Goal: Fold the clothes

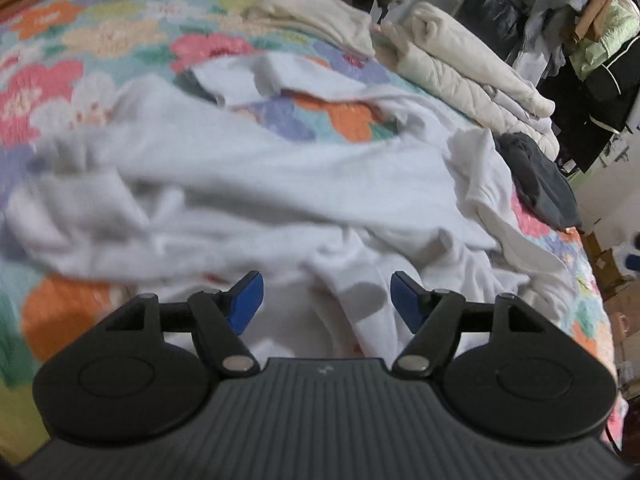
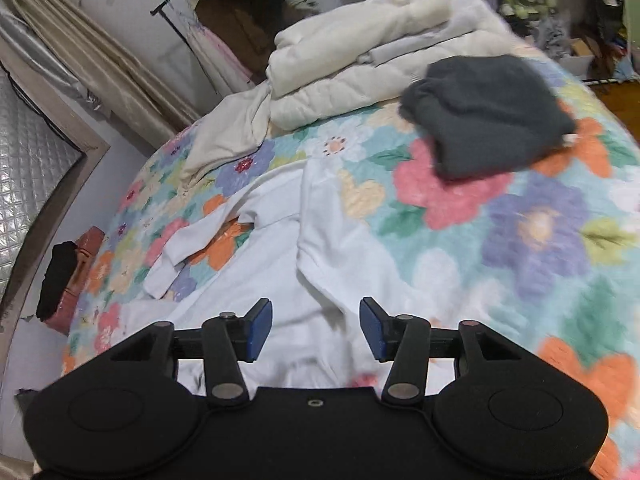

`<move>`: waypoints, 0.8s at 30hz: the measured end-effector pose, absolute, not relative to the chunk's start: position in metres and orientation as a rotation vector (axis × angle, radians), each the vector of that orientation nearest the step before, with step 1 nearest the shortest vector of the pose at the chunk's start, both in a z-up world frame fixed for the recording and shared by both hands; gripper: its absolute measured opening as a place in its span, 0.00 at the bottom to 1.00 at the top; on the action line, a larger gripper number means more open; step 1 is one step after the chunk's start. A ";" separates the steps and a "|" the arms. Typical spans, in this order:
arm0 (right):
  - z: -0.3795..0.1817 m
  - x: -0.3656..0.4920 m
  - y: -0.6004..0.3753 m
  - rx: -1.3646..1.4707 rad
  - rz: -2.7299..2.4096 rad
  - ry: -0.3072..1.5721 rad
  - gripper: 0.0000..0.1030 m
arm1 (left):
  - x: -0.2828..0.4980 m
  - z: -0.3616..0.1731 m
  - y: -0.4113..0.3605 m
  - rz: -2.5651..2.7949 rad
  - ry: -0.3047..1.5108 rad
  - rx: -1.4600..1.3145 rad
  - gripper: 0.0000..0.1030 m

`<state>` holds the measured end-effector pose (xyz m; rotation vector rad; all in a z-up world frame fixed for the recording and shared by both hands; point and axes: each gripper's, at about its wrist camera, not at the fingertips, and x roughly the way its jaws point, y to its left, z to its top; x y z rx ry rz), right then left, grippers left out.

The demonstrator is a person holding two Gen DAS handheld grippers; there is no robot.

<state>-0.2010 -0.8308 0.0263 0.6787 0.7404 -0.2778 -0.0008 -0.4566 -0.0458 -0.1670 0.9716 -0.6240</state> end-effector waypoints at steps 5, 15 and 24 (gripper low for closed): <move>0.028 -0.228 -0.788 0.424 -0.308 0.781 0.59 | -0.029 -0.052 -0.485 -0.676 0.945 -0.103 0.68; 0.013 -0.245 -0.732 0.662 -0.191 0.687 0.67 | -0.030 -0.074 -0.498 -0.588 0.916 -0.014 0.84; -0.074 -0.207 -0.736 0.586 -0.435 0.668 0.71 | -0.040 -0.076 -0.519 -0.666 0.853 0.108 0.18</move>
